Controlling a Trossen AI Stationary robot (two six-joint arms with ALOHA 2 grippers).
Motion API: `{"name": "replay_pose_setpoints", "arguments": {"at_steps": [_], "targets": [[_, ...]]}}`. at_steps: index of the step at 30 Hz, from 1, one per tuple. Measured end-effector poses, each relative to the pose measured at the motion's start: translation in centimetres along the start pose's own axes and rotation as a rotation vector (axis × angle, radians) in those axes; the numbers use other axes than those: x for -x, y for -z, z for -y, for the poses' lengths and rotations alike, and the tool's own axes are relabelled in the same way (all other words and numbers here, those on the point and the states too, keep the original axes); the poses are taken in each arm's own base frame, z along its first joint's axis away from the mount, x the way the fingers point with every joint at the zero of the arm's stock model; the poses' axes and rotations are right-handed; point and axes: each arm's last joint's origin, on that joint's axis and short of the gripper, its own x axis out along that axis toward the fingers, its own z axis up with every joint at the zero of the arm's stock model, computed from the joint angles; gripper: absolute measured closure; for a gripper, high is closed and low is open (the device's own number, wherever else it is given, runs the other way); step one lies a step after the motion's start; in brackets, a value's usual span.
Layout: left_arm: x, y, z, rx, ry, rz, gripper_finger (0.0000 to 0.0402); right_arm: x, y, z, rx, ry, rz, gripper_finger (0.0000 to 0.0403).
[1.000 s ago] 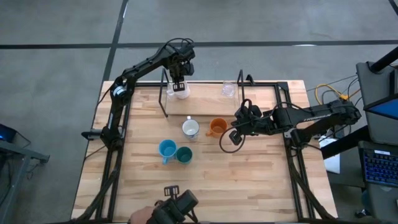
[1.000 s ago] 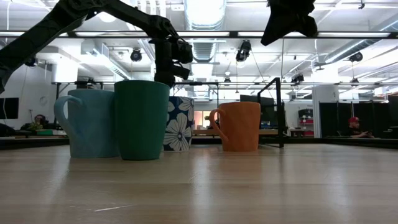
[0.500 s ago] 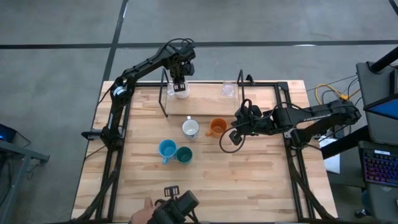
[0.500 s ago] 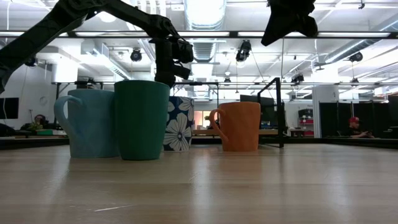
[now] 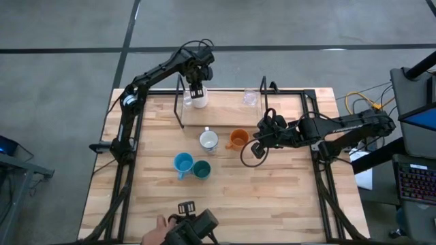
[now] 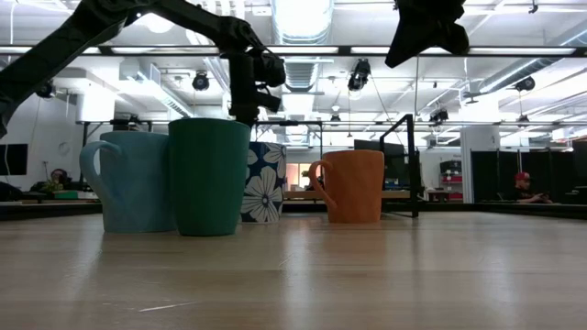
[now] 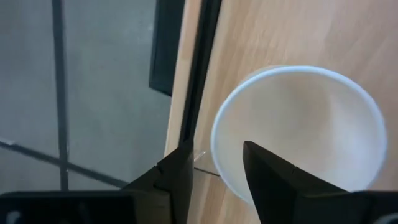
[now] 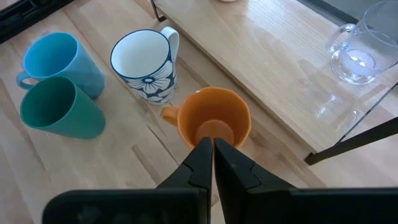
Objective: Stack small to large cups/mugs on shelf
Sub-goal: Put the light blue mug on the shelf
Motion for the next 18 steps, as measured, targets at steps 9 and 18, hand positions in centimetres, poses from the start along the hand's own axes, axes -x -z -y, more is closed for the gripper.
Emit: {"name": "replay_pose_setpoints", "arguments": {"at_steps": [9, 18], "targets": [[4.9, -0.5, 0.6, 0.025, -0.080, 0.115, 0.0275, 0.0, 0.0, 0.0, -0.012, -0.009, -0.006, 0.0394], [16.8, 2.4, 5.8, 0.002, -0.119, 0.385, 0.0276, 0.4, -1.0, 0.7, -0.033, -0.120, -0.047, 0.0373]]}}
